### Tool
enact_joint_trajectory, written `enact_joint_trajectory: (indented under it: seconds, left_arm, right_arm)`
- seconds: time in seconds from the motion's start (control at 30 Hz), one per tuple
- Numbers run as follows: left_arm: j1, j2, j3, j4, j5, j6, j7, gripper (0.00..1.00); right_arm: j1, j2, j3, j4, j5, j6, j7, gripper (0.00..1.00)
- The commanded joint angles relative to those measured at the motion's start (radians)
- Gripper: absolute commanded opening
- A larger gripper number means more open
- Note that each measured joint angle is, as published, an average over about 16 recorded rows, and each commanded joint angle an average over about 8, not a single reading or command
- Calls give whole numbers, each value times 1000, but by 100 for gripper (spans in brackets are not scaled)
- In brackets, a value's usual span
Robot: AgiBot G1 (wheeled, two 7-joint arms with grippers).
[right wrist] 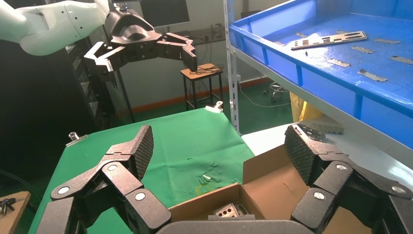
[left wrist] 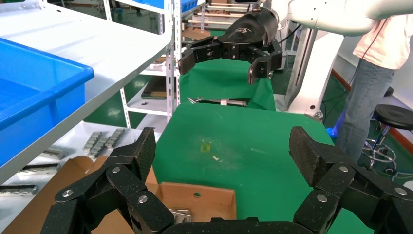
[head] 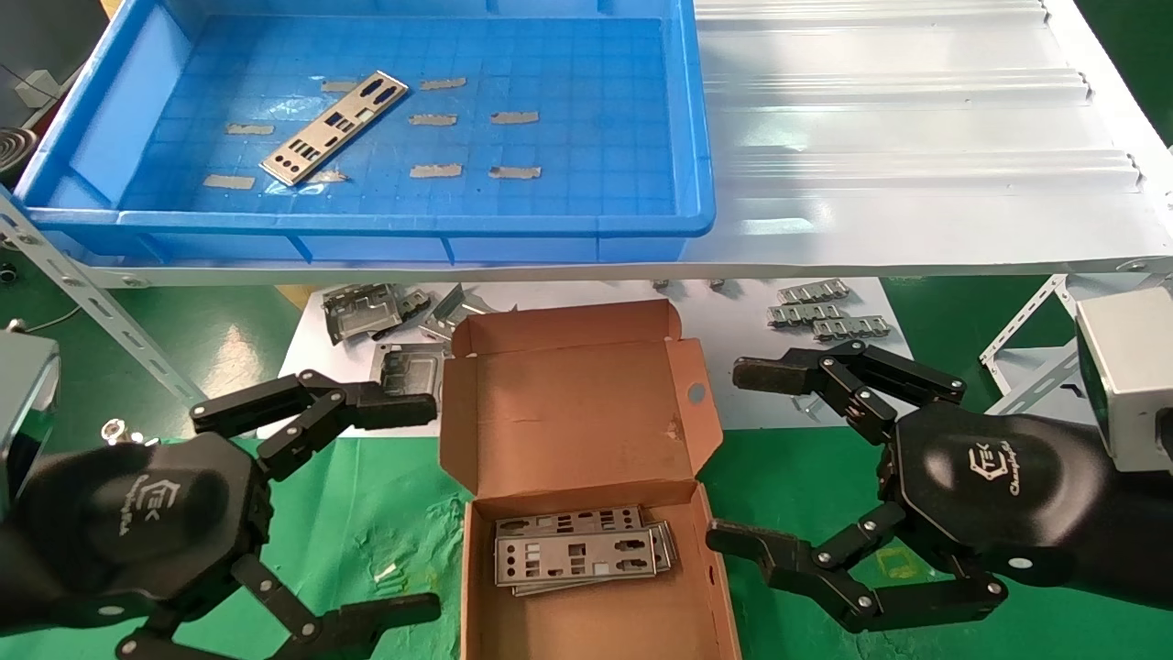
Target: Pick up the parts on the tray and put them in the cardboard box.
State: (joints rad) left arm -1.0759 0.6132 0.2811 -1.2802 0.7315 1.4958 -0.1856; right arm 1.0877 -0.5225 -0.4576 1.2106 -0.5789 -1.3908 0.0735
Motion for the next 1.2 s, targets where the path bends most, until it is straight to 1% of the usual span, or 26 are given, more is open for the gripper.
enact_joint_trajectory:
  seconds: [0.03,0.63,0.67,0.9,0.93,1.2]
  left_arm:
    - [0,0,0,0,0,0,0,100]
    - [0,0,0,0,0,0,0,100]
    - [0,0,0,0,0,0,0,100]
    - [0,0,0,0,0,0,0,100]
    - [0,0,0,0,0,0,0,100]
    - [0,0,0,0,0,0,0,100]
  right_arm:
    - [0,0,0,0,0,0,0,100]
    - [0,0,0,0,0,0,0,100]
    - [0,0,0,0,0,0,0,90]
    - [0,0,0,0,0,0,0,3]
    - [0,0,0,0,0,0,0,0]
    - [0,0,0,0,0,0,0,0]
